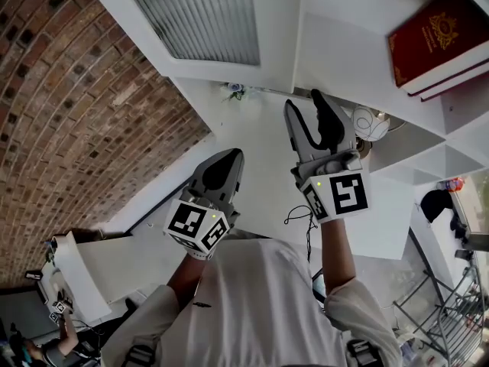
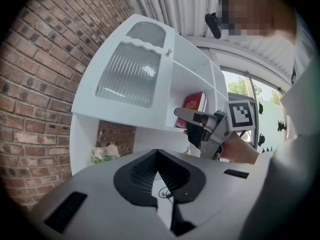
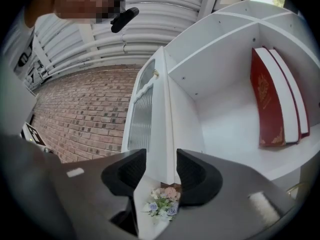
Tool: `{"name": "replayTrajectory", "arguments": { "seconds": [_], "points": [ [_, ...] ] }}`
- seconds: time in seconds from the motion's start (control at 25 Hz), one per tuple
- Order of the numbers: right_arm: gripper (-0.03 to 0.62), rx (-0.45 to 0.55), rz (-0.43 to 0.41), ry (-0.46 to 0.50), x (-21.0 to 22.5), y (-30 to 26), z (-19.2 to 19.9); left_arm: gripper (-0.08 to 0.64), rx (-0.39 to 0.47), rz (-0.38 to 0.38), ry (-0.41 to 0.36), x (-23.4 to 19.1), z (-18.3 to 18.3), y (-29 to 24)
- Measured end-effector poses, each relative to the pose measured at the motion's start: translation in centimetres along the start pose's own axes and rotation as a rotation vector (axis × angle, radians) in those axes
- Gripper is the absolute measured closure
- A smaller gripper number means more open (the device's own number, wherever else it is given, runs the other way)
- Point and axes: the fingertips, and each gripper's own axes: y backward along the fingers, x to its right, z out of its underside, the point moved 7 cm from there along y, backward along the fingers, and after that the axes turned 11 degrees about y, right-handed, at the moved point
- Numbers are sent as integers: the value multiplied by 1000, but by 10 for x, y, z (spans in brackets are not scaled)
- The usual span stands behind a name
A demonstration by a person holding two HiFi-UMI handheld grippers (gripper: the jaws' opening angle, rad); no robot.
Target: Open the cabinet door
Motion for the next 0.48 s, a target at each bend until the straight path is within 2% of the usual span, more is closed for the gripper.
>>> {"name": "replayTrajectory", "arguments": {
  "seconds": [0.48],
  "points": [
    [407, -44, -31, 5, 11, -29, 15, 551, 15, -12, 4, -6, -6, -16]
  ]
}}
